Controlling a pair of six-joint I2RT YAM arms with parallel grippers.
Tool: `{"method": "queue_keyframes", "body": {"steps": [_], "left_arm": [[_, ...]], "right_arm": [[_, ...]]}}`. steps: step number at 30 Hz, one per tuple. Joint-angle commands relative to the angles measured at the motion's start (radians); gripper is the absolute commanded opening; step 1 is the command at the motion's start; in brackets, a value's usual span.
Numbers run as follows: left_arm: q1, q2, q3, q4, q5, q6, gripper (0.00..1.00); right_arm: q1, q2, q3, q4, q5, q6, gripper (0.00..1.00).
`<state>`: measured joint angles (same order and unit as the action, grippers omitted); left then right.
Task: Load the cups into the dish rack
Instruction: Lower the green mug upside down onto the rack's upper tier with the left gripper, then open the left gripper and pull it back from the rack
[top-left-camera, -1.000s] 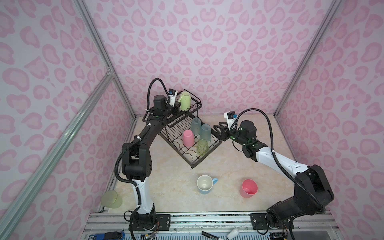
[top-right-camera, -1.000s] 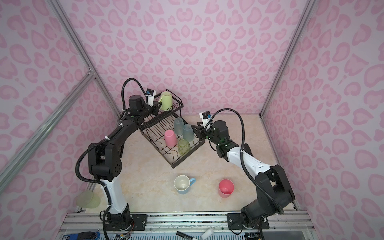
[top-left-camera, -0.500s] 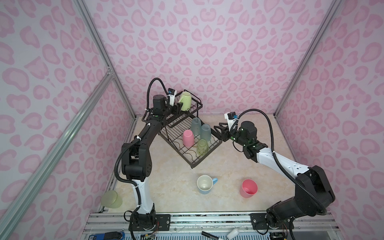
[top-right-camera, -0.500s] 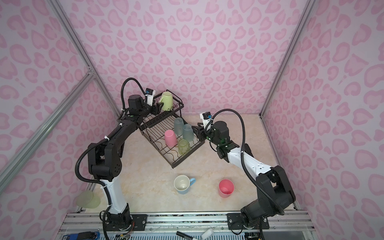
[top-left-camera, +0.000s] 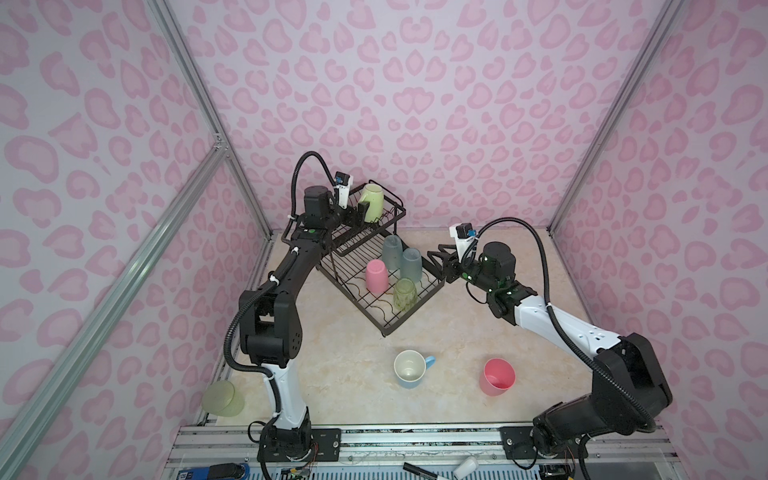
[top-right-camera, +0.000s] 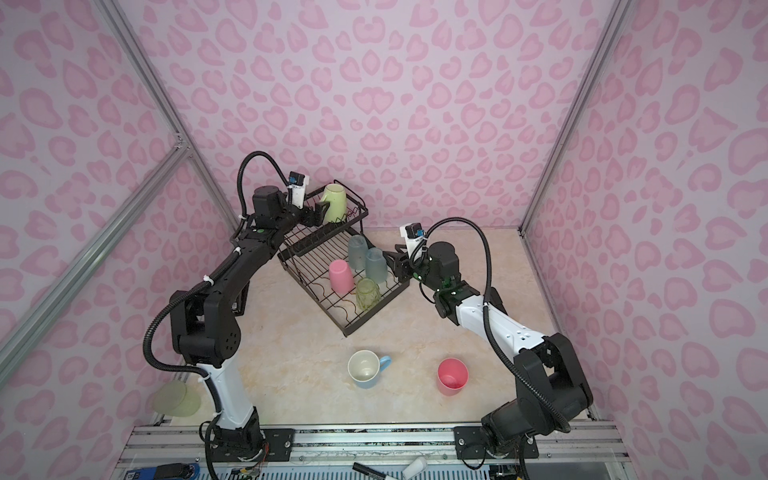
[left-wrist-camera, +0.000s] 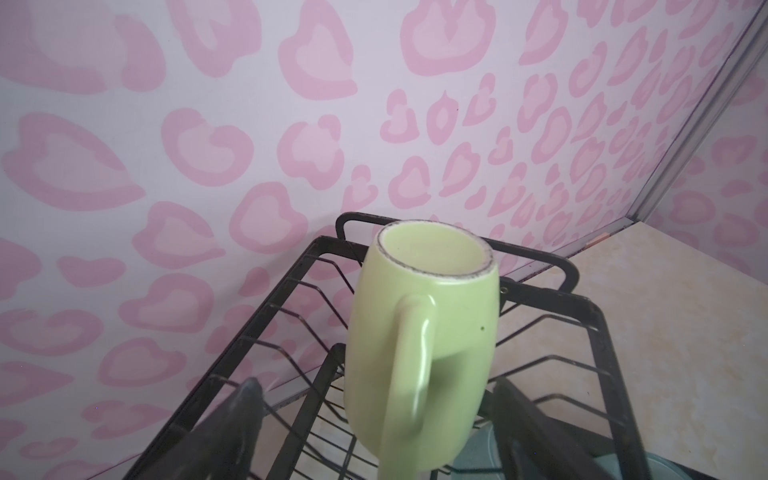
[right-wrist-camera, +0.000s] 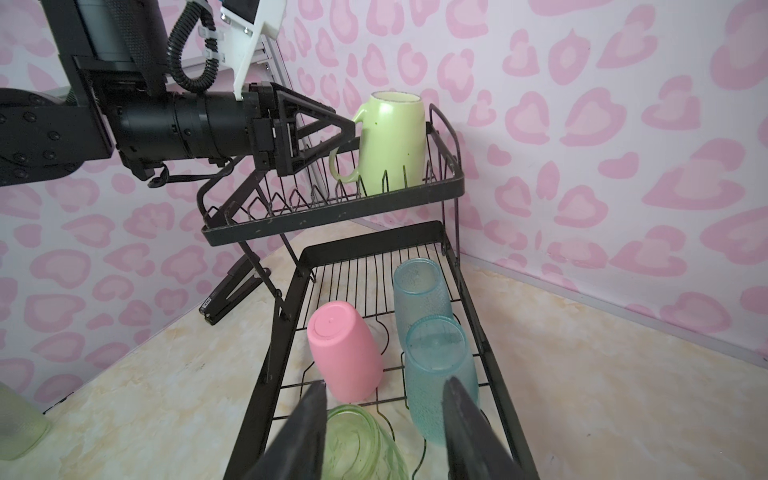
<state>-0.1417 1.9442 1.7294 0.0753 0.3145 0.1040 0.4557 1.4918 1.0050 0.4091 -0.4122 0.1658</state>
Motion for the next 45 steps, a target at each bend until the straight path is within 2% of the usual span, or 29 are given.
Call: {"method": "queue_keyframes", "body": {"steps": [1,12,20,26,30,34,39,42,45], "left_arm": [[-0.001,-0.033,0.003,0.009,-0.017,-0.01,0.89],[-0.002,-0.137,0.005,-0.024,-0.146,-0.14,0.95],[-0.002,-0.301,-0.058,-0.174,-0.331,-0.36,0.96],[-0.004,-0.472,-0.15,-0.38,-0.468,-0.568,0.92],[-0.003,-0.56,-0.177,-0.6,-0.566,-0.679,0.9],[-0.002,-0.622,-0.176,-0.809,-0.663,-0.717,0.89],[0.011,-0.665,-0.219,-0.984,-0.717,-0.735,0.88],[0.035,-0.672,-0.274,-1.052,-0.722,-0.743,0.89],[0.074,-0.678,-0.339,-1.086,-0.679,-0.755,0.89]], "right_arm": [[-0.001,-0.003,-0.003,0.034,-0.005,0.006,0.46],[0.022,-0.04,-0.019,0.015,0.046,-0.017,0.57],[0.049,-0.068,-0.029,-0.04,0.1,-0.047,0.6],[0.083,-0.091,-0.051,-0.08,0.169,-0.093,0.63],[0.101,-0.094,-0.06,-0.099,0.197,-0.111,0.65],[0.108,-0.089,-0.06,-0.107,0.208,-0.116,0.65],[0.112,-0.07,-0.047,-0.121,0.204,-0.114,0.65],[0.116,-0.062,-0.047,-0.127,0.209,-0.119,0.65],[0.131,-0.064,-0.046,-0.143,0.228,-0.138,0.65]]}}
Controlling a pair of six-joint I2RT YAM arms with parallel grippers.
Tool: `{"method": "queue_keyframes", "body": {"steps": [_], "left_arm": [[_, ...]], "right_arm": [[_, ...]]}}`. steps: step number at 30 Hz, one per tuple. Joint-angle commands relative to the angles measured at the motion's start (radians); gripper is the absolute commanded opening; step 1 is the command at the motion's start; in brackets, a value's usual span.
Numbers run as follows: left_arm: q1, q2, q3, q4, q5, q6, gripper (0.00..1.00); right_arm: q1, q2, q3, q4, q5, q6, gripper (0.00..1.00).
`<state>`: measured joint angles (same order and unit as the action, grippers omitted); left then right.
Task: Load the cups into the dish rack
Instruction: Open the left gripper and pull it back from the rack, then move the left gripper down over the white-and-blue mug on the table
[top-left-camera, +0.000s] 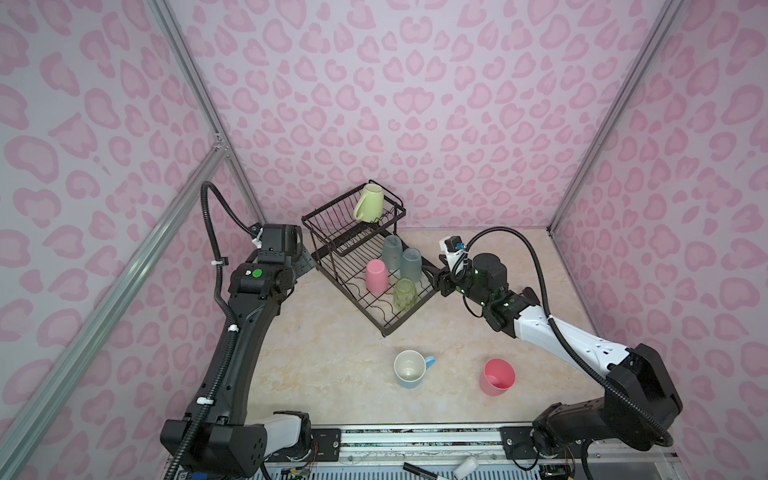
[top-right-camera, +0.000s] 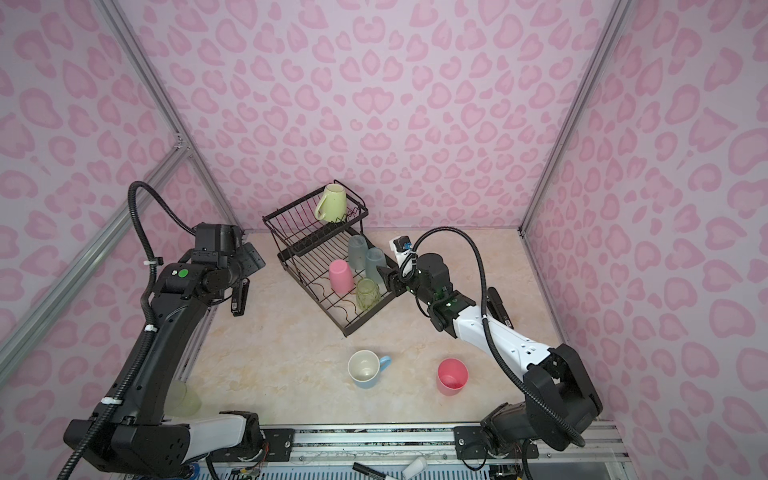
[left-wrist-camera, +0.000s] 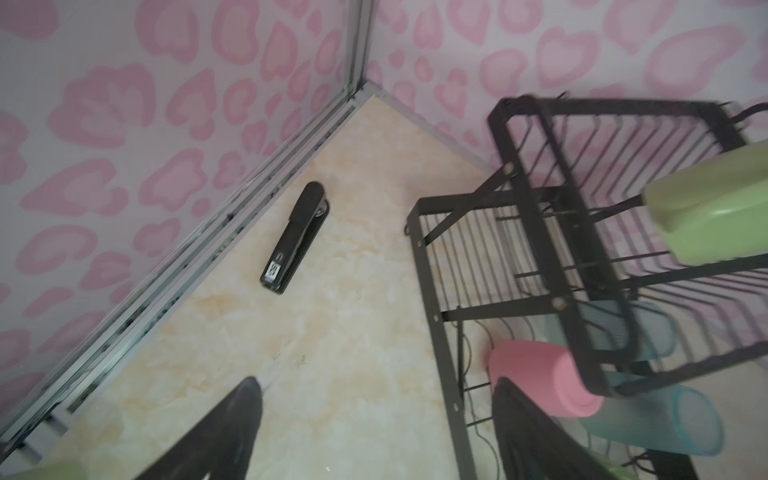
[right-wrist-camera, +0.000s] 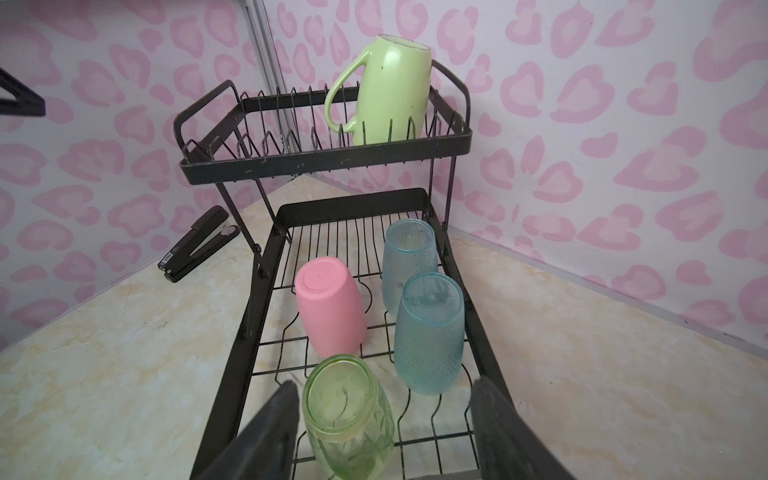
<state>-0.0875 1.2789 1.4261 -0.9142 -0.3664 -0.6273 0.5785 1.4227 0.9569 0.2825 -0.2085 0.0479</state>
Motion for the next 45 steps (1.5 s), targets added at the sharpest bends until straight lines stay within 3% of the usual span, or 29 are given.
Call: {"method": "queue_keyframes", "body": {"steps": [1,11,20,23,34,39,45], "left_arm": [[0.035,-0.016,-0.057,-0.105,0.019,-0.033,0.89],[0.06,-0.112,-0.253,-0.132,0.142,-0.105,0.85],[0.026,-0.233,-0.41,-0.135,0.337,-0.178,0.8],[-0.047,-0.252,-0.443,-0.131,0.349,-0.209,0.8],[-0.471,-0.197,-0.442,-0.118,0.343,-0.227,0.74],[-0.611,-0.163,-0.416,-0.104,0.355,-0.22,0.7],[-0.744,-0.098,-0.395,-0.071,0.374,-0.227,0.69]], "right_arm": [[0.015,0.004,0.0,-0.021,0.033,-0.027,0.65],[0.065,-0.011,-0.015,-0.085,0.077,-0.054,0.64],[0.117,-0.062,-0.061,-0.184,0.144,-0.057,0.62],[0.117,-0.065,-0.063,-0.213,0.155,-0.03,0.62],[0.051,-0.047,-0.055,-0.321,0.208,0.127,0.58],[-0.016,-0.059,-0.084,-0.318,0.178,0.193,0.56],[-0.023,-0.073,-0.097,-0.336,0.201,0.207,0.56]]}}
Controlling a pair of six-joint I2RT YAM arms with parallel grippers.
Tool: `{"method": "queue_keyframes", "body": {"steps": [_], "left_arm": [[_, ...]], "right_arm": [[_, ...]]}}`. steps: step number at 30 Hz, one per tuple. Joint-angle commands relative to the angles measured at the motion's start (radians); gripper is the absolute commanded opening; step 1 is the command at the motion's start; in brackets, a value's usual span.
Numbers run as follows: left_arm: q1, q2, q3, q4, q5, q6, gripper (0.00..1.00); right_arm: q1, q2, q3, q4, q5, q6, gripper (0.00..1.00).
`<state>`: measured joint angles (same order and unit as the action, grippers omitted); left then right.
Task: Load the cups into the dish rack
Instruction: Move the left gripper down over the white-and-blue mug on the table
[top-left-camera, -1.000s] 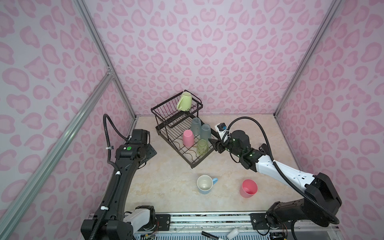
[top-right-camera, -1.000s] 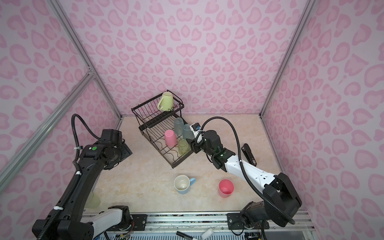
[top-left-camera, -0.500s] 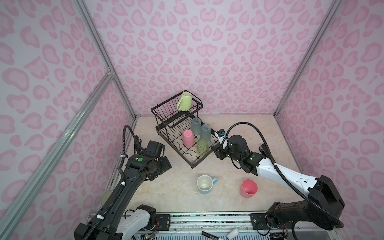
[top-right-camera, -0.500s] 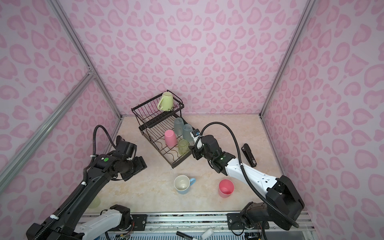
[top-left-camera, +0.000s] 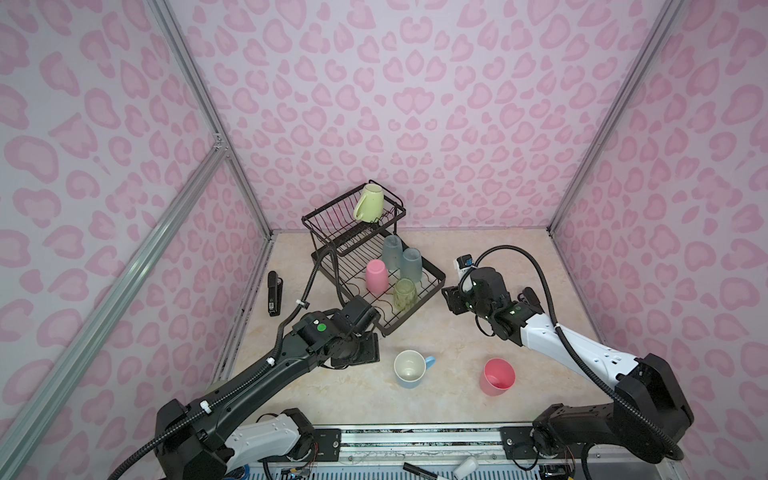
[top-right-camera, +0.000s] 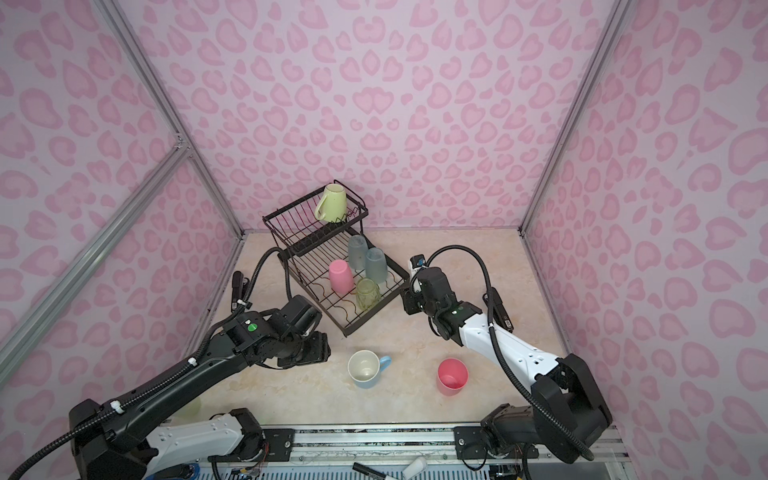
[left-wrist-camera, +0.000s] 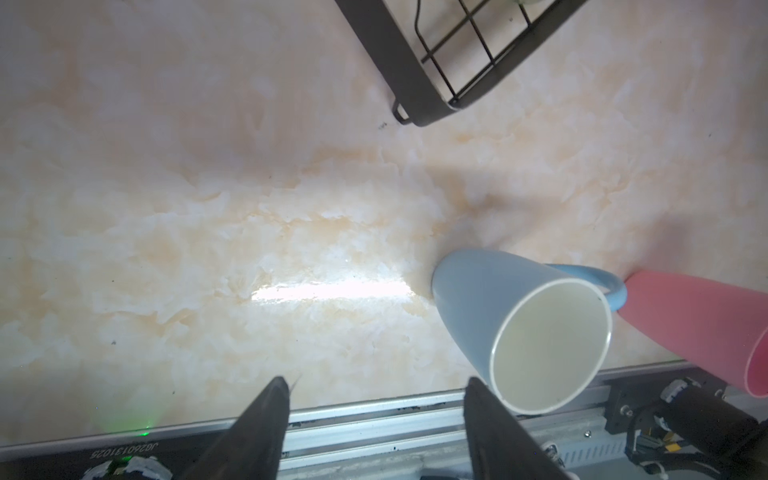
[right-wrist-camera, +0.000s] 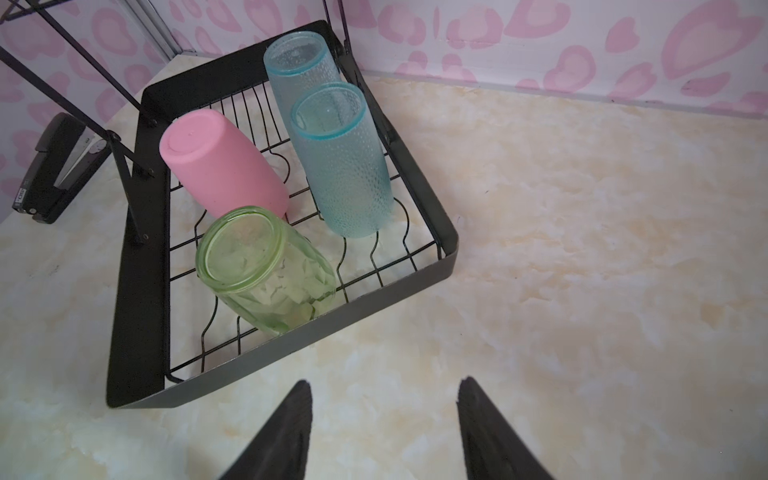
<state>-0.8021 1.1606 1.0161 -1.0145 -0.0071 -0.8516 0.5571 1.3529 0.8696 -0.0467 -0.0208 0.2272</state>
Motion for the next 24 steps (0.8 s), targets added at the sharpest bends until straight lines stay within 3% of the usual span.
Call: {"method": "queue_keyframes", "body": {"steps": [1,11,19,24], "left_arm": [[-0.051,0.035,0.021,0.033,0.011,0.0,0.68],[-0.188,0.2,0.11,0.053,-0.001,0.085,0.62],[-0.19,0.259,0.114,0.096,-0.1,0.307,0.57],[-0.189,0.277,0.104,0.189,-0.066,0.463,0.56]], "right_arm": [[-0.002,-0.006,-0.014,-0.008,0.013,0.03,0.56],[-0.008,-0.029,-0.044,-0.001,0.018,0.028,0.56],[-0.022,-0.062,-0.081,0.018,0.015,0.024,0.56],[-0.029,-0.072,-0.093,0.031,0.012,0.02,0.56]]}}
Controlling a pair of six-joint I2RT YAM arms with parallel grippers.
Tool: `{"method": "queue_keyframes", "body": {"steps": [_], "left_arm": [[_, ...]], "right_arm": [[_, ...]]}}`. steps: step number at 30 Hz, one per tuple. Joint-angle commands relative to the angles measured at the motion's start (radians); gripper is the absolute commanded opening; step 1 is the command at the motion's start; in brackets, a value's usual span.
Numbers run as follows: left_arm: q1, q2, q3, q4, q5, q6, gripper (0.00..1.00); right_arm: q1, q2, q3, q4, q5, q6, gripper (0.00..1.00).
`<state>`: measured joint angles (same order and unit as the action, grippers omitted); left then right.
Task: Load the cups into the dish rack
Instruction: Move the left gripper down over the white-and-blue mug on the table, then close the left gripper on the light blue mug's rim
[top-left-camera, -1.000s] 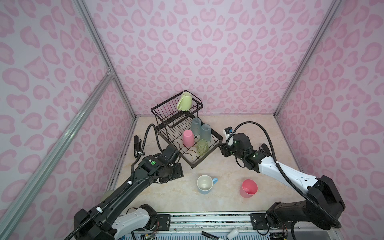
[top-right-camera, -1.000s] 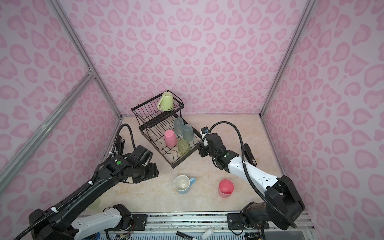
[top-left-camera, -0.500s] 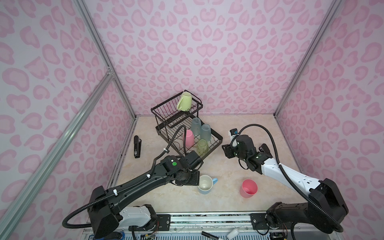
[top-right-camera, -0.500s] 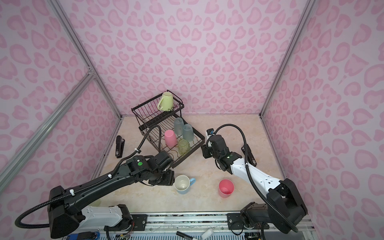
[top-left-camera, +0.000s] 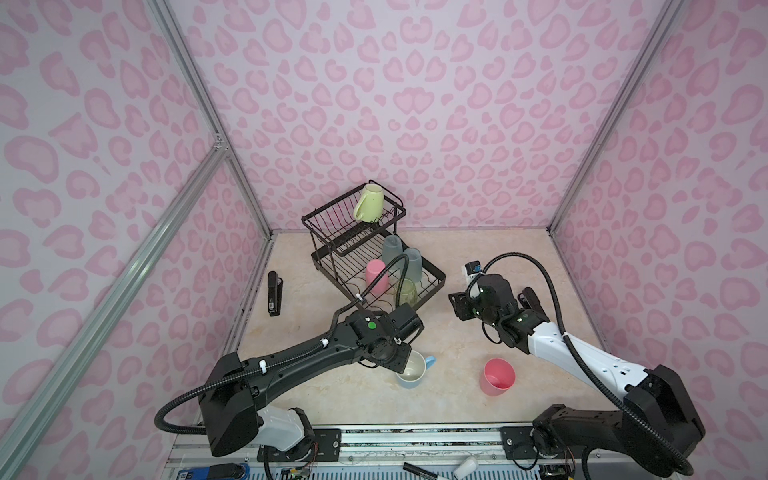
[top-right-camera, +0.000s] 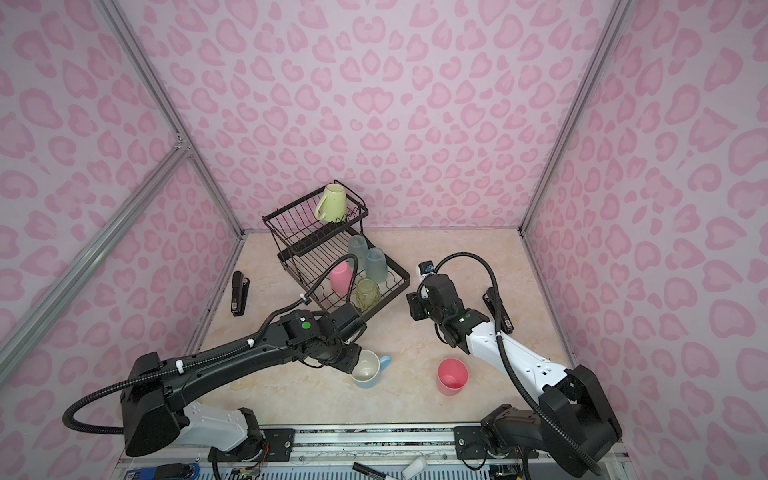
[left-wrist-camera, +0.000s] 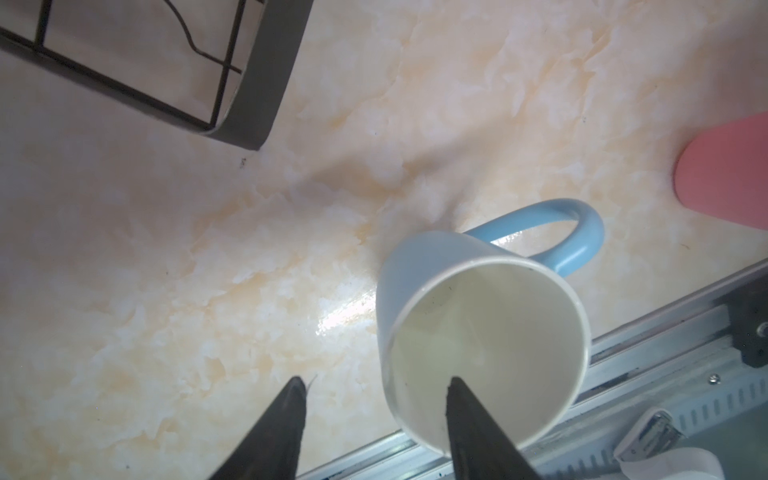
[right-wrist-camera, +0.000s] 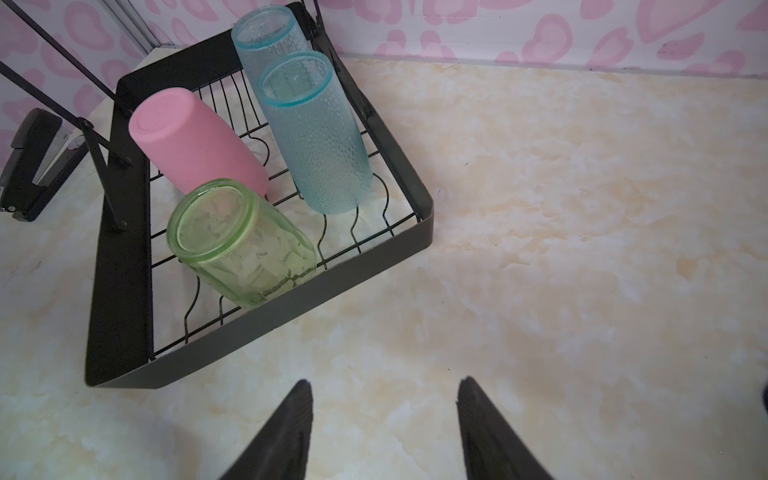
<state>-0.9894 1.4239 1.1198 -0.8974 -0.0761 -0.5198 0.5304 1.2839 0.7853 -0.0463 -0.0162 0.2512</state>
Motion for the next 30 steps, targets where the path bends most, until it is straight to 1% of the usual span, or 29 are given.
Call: {"method": "queue_keyframes", "body": {"steps": [1,5,7,11,15,17,20,22,26,30], "left_arm": [[-0.002,0.022,0.009,0.08,0.011,0.158,0.56],[0.0,0.053,0.021,0.098,0.016,0.245,0.52],[0.002,0.068,0.021,0.094,0.014,0.271,0.48],[0.006,0.063,-0.006,0.101,0.02,0.293,0.47],[0.036,0.045,-0.034,0.12,0.037,0.296,0.46],[0.05,0.042,-0.04,0.119,0.059,0.286,0.46],[0.056,0.044,-0.025,0.094,0.051,0.246,0.46],[0.064,0.047,-0.01,0.074,0.056,0.204,0.46],[0.065,0.058,0.01,0.036,0.111,0.118,0.46],[0.064,0.071,0.035,-0.024,0.131,0.037,0.45]], "right_arm": [[-0.002,-0.004,-0.01,0.031,0.007,-0.003,0.56],[-0.005,-0.005,-0.011,0.037,0.004,-0.006,0.56],[-0.006,-0.005,-0.011,0.039,0.004,-0.006,0.56],[-0.007,-0.003,-0.014,0.042,0.004,-0.008,0.56],[-0.006,0.004,-0.013,0.049,-0.002,-0.006,0.56],[-0.008,0.01,-0.008,0.05,-0.007,-0.006,0.56],[-0.007,0.017,-0.003,0.046,-0.006,-0.007,0.56],[-0.008,0.018,-0.004,0.049,-0.007,-0.006,0.56],[-0.008,0.029,-0.002,0.055,-0.011,-0.003,0.56],[-0.008,0.035,-0.001,0.057,-0.011,-0.003,0.56]]}}
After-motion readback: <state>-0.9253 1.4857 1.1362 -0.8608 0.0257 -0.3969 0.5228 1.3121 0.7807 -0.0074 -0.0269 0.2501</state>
